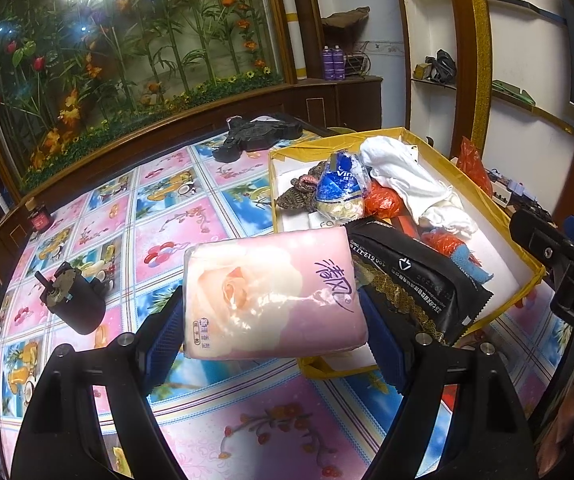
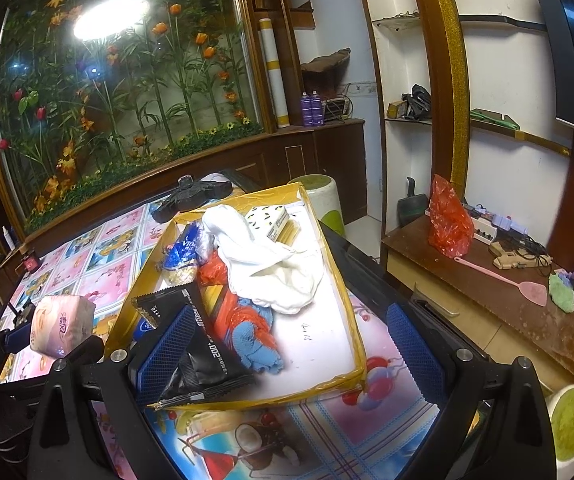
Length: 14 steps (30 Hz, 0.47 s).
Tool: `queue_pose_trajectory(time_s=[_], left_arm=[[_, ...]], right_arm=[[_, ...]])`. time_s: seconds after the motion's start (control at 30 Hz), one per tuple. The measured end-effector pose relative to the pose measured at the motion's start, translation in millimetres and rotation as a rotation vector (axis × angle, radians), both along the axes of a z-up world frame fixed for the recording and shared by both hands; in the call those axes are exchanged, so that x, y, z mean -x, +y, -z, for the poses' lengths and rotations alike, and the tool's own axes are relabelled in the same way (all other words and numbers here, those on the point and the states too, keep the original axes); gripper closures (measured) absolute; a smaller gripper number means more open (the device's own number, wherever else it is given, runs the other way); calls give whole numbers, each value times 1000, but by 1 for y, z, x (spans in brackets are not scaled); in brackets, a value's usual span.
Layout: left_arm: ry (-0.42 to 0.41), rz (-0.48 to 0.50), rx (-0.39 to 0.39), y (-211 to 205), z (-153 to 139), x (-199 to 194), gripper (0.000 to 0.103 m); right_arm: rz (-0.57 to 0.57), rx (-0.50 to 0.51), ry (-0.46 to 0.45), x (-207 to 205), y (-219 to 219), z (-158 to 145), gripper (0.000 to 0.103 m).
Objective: Organize soft objects
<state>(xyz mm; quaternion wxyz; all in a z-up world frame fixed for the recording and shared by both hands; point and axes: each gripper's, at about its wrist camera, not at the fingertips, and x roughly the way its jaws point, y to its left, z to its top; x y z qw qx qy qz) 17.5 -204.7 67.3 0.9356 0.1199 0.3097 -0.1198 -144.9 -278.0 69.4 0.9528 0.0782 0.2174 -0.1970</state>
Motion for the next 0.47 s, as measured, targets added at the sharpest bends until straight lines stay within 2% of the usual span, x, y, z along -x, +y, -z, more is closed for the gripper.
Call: queue_pose_trajectory(time_s=[0.47], left_arm=[[-70, -49, -65, 0, -4, 5, 21]], right_arm=[[1, -1, -3, 2, -1, 1, 2]])
